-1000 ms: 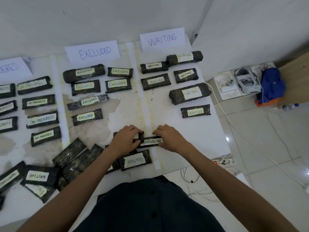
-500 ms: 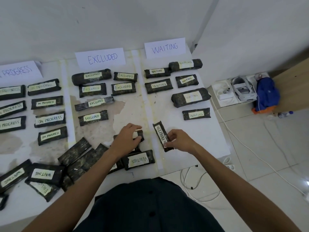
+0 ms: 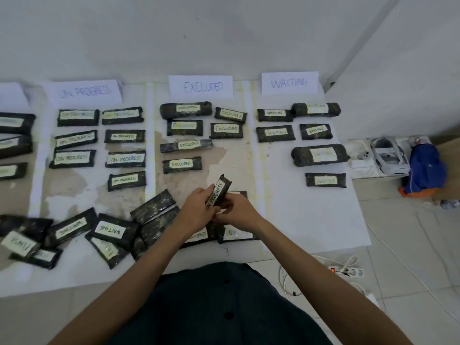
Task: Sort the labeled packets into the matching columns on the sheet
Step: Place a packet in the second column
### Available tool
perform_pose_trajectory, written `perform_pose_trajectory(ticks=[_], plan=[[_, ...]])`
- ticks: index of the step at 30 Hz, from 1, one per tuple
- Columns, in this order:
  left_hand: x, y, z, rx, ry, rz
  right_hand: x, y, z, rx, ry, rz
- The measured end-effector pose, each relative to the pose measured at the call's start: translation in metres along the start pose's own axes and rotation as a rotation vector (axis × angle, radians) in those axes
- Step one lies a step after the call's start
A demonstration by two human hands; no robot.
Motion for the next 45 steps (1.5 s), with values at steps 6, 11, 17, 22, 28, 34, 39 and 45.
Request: perform_pose_trajectory(ticks=[6, 11, 17, 22, 28, 34, 39, 45], plan=[[-0.043, -0.049, -0.057, 0.193, 0.089, 0.034, 0.011, -0.038, 0.037, -0.232, -0.015, -0.039], [-0.073, -0.104, -0.104, 0.333, 0.117, -0.014, 0.022, -0.069, 0.07, -0.249, -0.029, -0.05], [-0.097, -0.166, -0.151, 0.396, 0.15, -0.11, 0.045, -0.097, 0.109, -0.418, 0.025, -0.121], [-0.102, -0.223, -0.184, 0.444, 0.19, -0.186, 0.06, -0.116, 0.133, -0.517, 0.066, -0.173], [-0.083, -0.27, -0.213, 0.543, 0.139, -0.14, 0.08, -0.124, 0.15, -0.861, 0.091, -0.263], [-0.064, -0.293, -0.224, 0.542, 0.077, -0.07, 0.09, -0.127, 0.157, -1.161, 0.09, -0.333], [-0.061, -0.305, -0.227, 0.508, 0.093, -0.025, 0.091, -0.12, 0.158, -1.255, 0.112, -0.389], [-0.071, -0.285, -0.221, 0.427, 0.169, 0.014, 0.096, -0.122, 0.155, -1.281, 0.078, -0.385]])
Point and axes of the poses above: each hand's wrist, its own x-axis towards the middle knuckle, its own z-axis out of the palm, y = z × x, the point moved 1 cm from there along x, towards the middle knuckle, and after that the axes turned 13 degrees about z, right-handed, at the moved point
